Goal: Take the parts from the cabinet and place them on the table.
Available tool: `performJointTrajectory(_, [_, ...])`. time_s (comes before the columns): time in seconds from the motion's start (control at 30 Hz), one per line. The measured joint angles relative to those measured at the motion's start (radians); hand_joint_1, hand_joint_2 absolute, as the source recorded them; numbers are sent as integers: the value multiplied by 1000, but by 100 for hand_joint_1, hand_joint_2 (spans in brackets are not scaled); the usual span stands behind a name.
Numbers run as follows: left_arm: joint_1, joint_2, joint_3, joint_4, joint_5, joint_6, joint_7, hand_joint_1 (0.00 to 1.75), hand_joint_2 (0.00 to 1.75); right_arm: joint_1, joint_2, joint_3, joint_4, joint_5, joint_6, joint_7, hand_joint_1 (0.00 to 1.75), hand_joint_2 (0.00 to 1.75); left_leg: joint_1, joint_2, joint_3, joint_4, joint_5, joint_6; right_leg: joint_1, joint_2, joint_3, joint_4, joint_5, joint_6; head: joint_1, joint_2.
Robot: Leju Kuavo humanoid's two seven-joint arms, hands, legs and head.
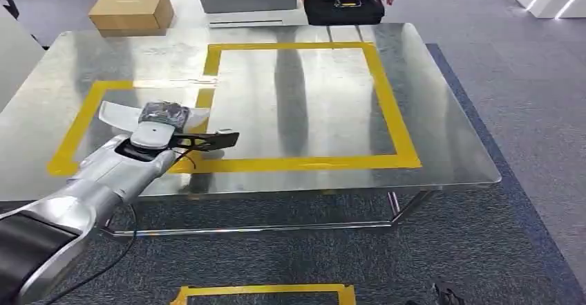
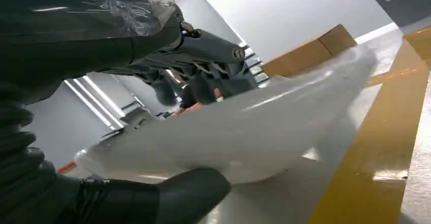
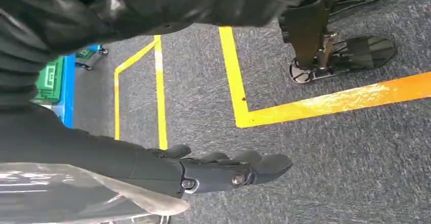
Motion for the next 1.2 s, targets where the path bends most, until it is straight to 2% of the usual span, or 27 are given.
performJointTrajectory(0.33, [-5,0,24,0,9,37,2,0,0,0,-1,0,0,9,1,0,0,0,0,0,0,0,0,0,0,0,0,0,0,0,0,0])
performJointTrajectory(0.57, [-16,0,41,0,6,140,-14,0,0,0,-1,-2,2,13,1,0,0,0,0,0,0,0,0,0,0,0,0,0,0,0,0,0])
performJointTrajectory(0.73, [-26,-1,45,0,-5,186,-27,0,0,0,-1,-11,3,15,0,-2,0,0,-2,0,0,2,0,0,-1,0,0,-1,0,0,0,0])
performJointTrajectory(0.9, [-28,-2,46,-10,-19,277,-39,0,0,1,-1,-19,4,16,-5,-3,0,0,-6,0,0,2,-1,2,-5,0,0,-1,1,2,0,0])
performJointTrajectory(1.03, [-20,-1,52,-28,-7,375,-62,0,0,5,-1,-28,5,15,-9,-9,0,0,-11,0,0,6,-6,9,-10,0,1,-1,0,9,-1,0])
performJointTrajectory(1.17, [-7,1,66,-53,3,434,-78,0,0,9,-1,-36,6,15,-11,-18,0,0,-15,-1,2,2,-8,24,-13,-3,10,-10,1,23,-2,0])
performJointTrajectory(1.2, [-4,-1,69,-63,4,438,-80,0,0,10,-1,-37,6,15,-13,-18,0,0,-1,-1,15,-15,0,33,-15,1,-1,-6,-10,25,0,0])
